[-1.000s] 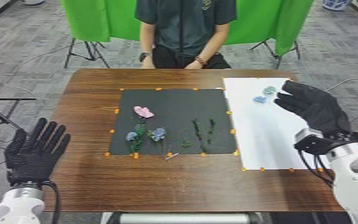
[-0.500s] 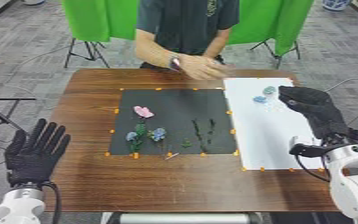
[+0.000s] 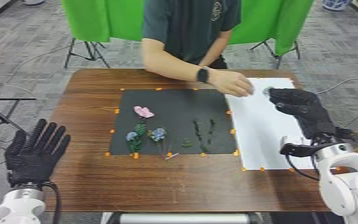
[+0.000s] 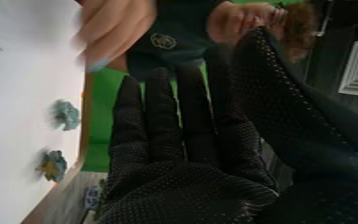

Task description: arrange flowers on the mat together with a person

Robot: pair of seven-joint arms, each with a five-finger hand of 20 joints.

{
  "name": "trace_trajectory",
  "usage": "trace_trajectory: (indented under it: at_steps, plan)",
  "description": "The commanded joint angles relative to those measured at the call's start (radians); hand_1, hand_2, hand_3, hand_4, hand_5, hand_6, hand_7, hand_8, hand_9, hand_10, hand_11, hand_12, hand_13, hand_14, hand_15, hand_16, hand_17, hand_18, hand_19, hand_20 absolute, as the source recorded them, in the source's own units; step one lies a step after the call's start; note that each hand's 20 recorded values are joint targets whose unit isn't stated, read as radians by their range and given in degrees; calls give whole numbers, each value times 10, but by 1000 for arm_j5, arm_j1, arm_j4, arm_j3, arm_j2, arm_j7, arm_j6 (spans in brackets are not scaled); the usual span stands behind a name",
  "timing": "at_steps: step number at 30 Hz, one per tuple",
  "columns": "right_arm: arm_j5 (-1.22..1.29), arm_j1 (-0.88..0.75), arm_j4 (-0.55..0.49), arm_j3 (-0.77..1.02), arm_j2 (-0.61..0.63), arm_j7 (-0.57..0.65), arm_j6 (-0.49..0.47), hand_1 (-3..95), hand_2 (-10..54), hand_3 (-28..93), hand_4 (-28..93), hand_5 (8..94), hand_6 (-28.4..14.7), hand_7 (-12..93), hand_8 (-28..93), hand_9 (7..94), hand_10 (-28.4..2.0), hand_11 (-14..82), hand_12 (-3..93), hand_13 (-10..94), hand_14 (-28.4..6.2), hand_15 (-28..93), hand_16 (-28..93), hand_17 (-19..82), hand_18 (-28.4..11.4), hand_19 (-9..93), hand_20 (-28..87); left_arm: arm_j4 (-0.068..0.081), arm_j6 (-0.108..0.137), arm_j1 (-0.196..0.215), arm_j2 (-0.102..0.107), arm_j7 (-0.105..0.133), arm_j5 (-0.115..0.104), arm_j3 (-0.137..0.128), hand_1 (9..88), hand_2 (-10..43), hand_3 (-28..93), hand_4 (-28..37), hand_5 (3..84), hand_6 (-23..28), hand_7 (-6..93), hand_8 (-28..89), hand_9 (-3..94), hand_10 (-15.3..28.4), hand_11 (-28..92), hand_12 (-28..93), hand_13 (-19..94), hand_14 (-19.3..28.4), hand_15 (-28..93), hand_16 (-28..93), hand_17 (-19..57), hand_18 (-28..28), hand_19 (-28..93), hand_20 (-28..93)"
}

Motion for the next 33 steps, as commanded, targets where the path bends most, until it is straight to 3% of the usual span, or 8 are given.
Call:
trace_trajectory:
  at_steps: [1,7,11,17,23,33]
  plan:
    - [-53,15,-2,-17,-9,30,-14,523,-95,795,-282,568,0,218,-162,481,-90,59,94,376,-73,130,42,263,-58,63,240,2,0,7,-12,-4,-5,4,283,125,730,-283,441,69,75,-92,410,125,139,56,299,140,269,-72,-42,122,314,82]
    - [-82,27,-2,-30,-1,32,10,522,-95,800,-282,575,4,222,-163,481,-86,60,94,365,-67,127,38,261,-57,61,243,0,-3,12,-11,0,-5,3,284,125,729,-283,441,69,76,-92,410,125,139,55,299,140,270,-72,-42,122,314,81]
    - [-163,26,-9,-72,24,61,121,505,-95,802,-283,574,4,224,-165,477,-87,59,93,357,-72,126,37,253,-66,69,246,0,-11,14,-9,1,-11,6,286,125,732,-283,441,69,75,-92,409,124,139,56,299,140,271,-71,-41,122,313,81]
    - [-276,55,22,-110,47,60,206,491,-95,807,-283,557,0,224,-167,453,-93,54,92,334,-71,118,32,227,-60,72,212,4,-16,8,-4,0,-16,8,291,124,733,-283,440,68,77,-92,409,123,139,56,297,144,274,-70,-41,122,313,81]
    - [-386,47,34,-84,58,57,230,485,-95,815,-283,544,0,229,-171,437,-96,57,88,301,-62,105,13,199,-45,79,136,7,-13,2,-1,-8,-15,8,290,123,731,-283,440,67,77,-93,408,123,138,56,296,145,275,-70,-41,121,312,81]
    - [-482,71,69,-81,77,83,244,473,-95,817,-283,528,2,234,-173,420,-96,55,86,282,-65,105,3,183,-57,104,112,10,-14,-1,6,-12,-15,7,288,122,730,-283,440,68,77,-92,408,124,138,56,296,146,275,-70,-40,121,310,82]
